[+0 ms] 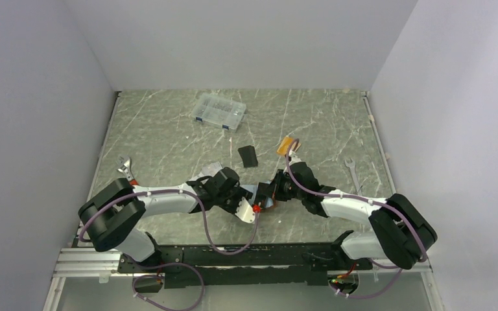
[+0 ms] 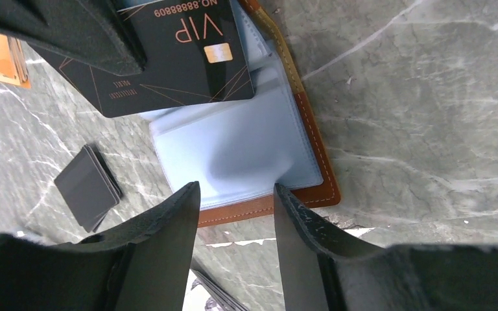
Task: Put the credit cards into the card holder
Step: Insert the credit card into the card holder.
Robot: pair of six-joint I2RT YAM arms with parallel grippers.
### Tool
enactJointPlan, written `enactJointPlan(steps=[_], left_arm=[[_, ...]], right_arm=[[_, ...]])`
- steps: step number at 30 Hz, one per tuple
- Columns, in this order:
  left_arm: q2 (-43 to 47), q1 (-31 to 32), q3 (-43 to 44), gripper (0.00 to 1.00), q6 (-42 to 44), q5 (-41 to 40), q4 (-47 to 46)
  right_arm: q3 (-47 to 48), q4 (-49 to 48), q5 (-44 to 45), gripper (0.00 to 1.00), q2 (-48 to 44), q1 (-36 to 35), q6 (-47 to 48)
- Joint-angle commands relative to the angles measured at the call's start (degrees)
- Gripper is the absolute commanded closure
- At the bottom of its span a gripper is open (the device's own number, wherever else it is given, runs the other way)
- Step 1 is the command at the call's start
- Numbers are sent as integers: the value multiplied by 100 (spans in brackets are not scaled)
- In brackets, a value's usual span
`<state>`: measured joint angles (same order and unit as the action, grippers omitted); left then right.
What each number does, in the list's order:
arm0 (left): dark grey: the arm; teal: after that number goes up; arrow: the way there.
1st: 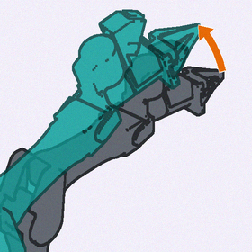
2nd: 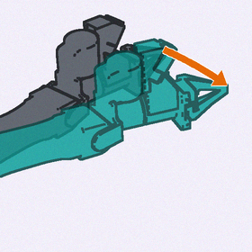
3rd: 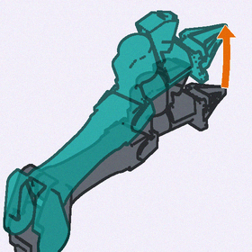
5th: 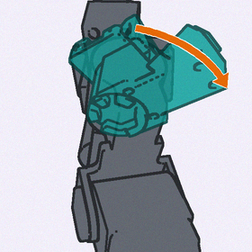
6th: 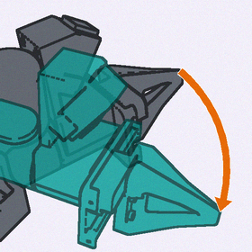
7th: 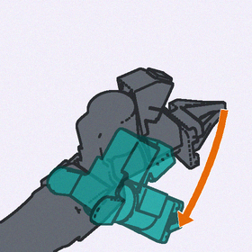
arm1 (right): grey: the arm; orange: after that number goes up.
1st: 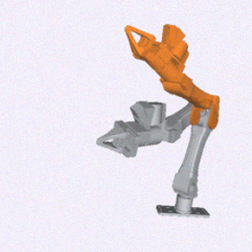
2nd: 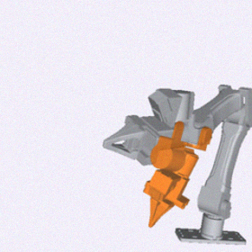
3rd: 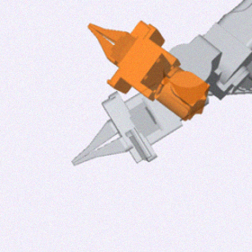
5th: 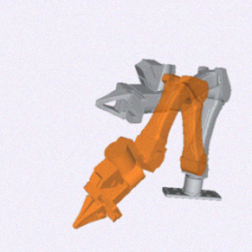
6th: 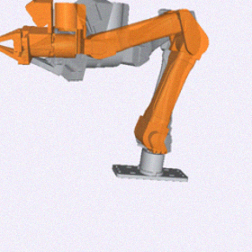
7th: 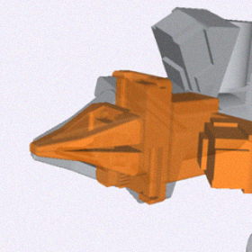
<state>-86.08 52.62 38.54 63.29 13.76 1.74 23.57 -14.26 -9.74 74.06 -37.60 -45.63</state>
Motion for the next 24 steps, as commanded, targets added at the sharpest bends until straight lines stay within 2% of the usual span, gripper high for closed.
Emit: enactJointPlan(steps=[1, 12, 19, 24], left_arm=[[-190, 158, -172, 49, 575, -284, 135], [146, 148, 112, 50, 706, -206, 1235], [27, -94, 110, 49, 1295, -363, 1148], [-131, -77, 253, 50, 1251, -252, 1151]], right_arm=[[-57, -188, -49, 100, 120, -2, 45], [-23, -110, 50, 100, 339, -162, 95], [154, 261, 183, 100, 266, -166, 289], [280, 483, 235, 100, 180, -162, 415]])
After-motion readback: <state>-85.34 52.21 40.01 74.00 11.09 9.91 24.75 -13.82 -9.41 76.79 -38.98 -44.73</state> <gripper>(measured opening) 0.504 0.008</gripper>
